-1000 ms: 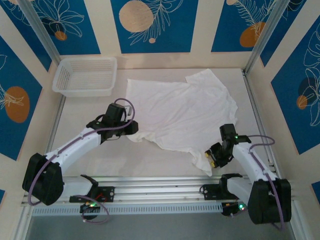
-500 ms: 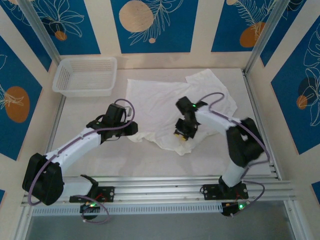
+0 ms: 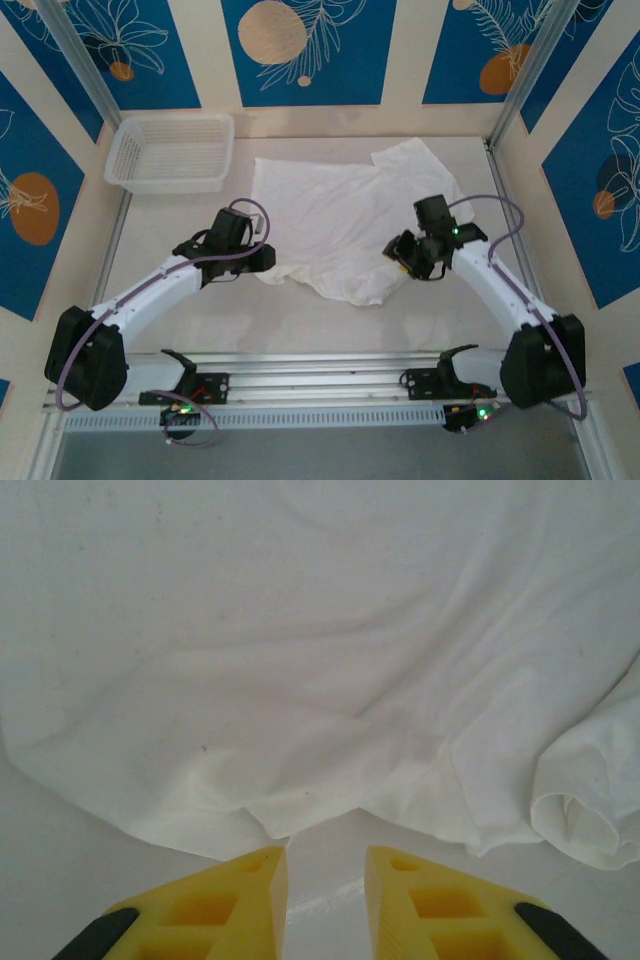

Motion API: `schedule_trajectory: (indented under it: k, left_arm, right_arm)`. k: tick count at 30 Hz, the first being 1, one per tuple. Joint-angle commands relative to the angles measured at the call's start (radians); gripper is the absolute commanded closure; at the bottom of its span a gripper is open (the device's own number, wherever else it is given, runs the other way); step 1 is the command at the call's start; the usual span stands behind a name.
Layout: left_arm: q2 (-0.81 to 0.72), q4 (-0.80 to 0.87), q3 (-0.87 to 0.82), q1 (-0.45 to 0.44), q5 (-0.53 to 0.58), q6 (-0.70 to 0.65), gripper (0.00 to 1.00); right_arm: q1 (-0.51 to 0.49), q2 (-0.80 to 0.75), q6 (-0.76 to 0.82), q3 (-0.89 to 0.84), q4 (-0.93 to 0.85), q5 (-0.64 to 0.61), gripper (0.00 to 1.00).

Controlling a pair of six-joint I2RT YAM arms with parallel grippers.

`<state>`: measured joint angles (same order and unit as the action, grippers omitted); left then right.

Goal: Fold the inside-out t-shirt

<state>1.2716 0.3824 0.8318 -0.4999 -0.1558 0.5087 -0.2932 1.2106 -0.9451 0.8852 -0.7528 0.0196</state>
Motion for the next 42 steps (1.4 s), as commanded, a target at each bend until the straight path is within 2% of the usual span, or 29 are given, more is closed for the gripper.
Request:
schedule_trajectory:
  k: [1, 6, 11, 13, 16, 18, 22, 27, 33, 34, 36, 37, 40, 42]
  left_arm:
    - [0.007, -0.004, 0.023, -0.003, -0.023, -0.024, 0.73]
    - [0.02, 0.007, 0.035, -0.003, -0.024, -0.032, 0.72]
    - [0.01, 0.014, 0.026, -0.003, -0.015, -0.032, 0.72]
    - [0.003, 0.018, 0.021, -0.003, -0.012, -0.035, 0.72]
    - [-0.005, 0.028, 0.021, -0.003, 0.0, -0.045, 0.71]
    - [-0.008, 0.032, 0.02, -0.003, 0.005, -0.045, 0.71]
    - [-0.013, 0.029, 0.015, -0.003, 0.003, -0.042, 0.71]
    - [-0.016, 0.041, 0.02, -0.003, 0.014, -0.049, 0.71]
    - [-0.014, 0.039, 0.021, -0.003, 0.016, -0.045, 0.71]
    - [-0.012, 0.04, 0.021, -0.004, 0.017, -0.045, 0.71]
    - [-0.012, 0.042, 0.021, -0.003, 0.019, -0.047, 0.71]
    - [-0.013, 0.047, 0.02, -0.003, 0.022, -0.048, 0.71]
    - [-0.019, 0.052, 0.011, -0.003, 0.031, -0.049, 0.71]
    - [-0.017, 0.047, 0.004, -0.003, 0.032, -0.046, 0.71]
  right_arm:
    - [-0.092, -0.011, -0.034, -0.068, -0.01, 0.068, 0.57]
    - [-0.32, 0.095, -0.03, 0.0, -0.02, -0.004, 0.56]
    - [-0.489, 0.317, 0.149, 0.188, -0.169, -0.258, 0.51]
    - [-0.529, 0.409, 0.194, 0.245, -0.234, -0.325, 0.48]
    - [-0.564, 0.509, 0.223, 0.283, -0.281, -0.407, 0.49]
    - [-0.566, 0.535, 0.226, 0.307, -0.304, -0.46, 0.56]
    - [-0.565, 0.503, 0.278, 0.366, -0.306, -0.52, 0.92]
    - [-0.564, 0.474, 0.394, 0.462, -0.265, -0.472, 1.0]
    - [-0.507, 0.572, 0.516, 0.633, -0.24, -0.505, 0.98]
    - [-0.492, 0.594, 0.532, 0.645, -0.218, -0.498, 0.91]
    - [-0.458, 0.637, 0.553, 0.676, -0.204, -0.456, 0.7]
    - [-0.447, 0.651, 0.556, 0.692, -0.213, -0.456, 0.64]
    - [-0.412, 0.621, 0.551, 0.708, -0.23, -0.463, 0.59]
    - [-0.376, 0.555, 0.511, 0.666, -0.211, -0.413, 0.59]
